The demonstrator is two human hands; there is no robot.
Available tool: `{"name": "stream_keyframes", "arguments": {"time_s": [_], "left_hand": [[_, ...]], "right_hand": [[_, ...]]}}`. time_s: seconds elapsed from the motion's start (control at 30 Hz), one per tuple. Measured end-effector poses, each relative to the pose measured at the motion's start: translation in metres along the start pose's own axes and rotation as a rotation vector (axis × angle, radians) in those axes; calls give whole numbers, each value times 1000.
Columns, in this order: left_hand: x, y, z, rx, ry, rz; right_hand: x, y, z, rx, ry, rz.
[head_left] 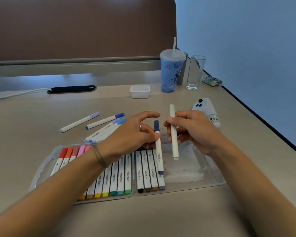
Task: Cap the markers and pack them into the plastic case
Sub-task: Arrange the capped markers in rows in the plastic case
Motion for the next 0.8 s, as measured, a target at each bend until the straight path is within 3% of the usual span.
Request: {"name": "stream_keyframes", "arguments": {"time_s": [0.23,0.47,0.8], "left_hand": [[-5,-2,-1,-31,31,112],[-17,-6,-2,-44,57,217],[-19,-3,-11,-37,91,716]], "right_hand": [[-2,13,-4,-226,-98,-150],[-1,14,-8,-286,-117,-270],[4,15,-12,-318,-119,-359]]}}
Point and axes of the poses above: each hand's wrist, its own z-axis towards the middle knuckle, its own x-axis out of the back of the hand, y = z × x, the point moved 5 cm from there along z, towards the middle knuckle, and after that the axes turned 1 degree about x, right-handed, at the moved point
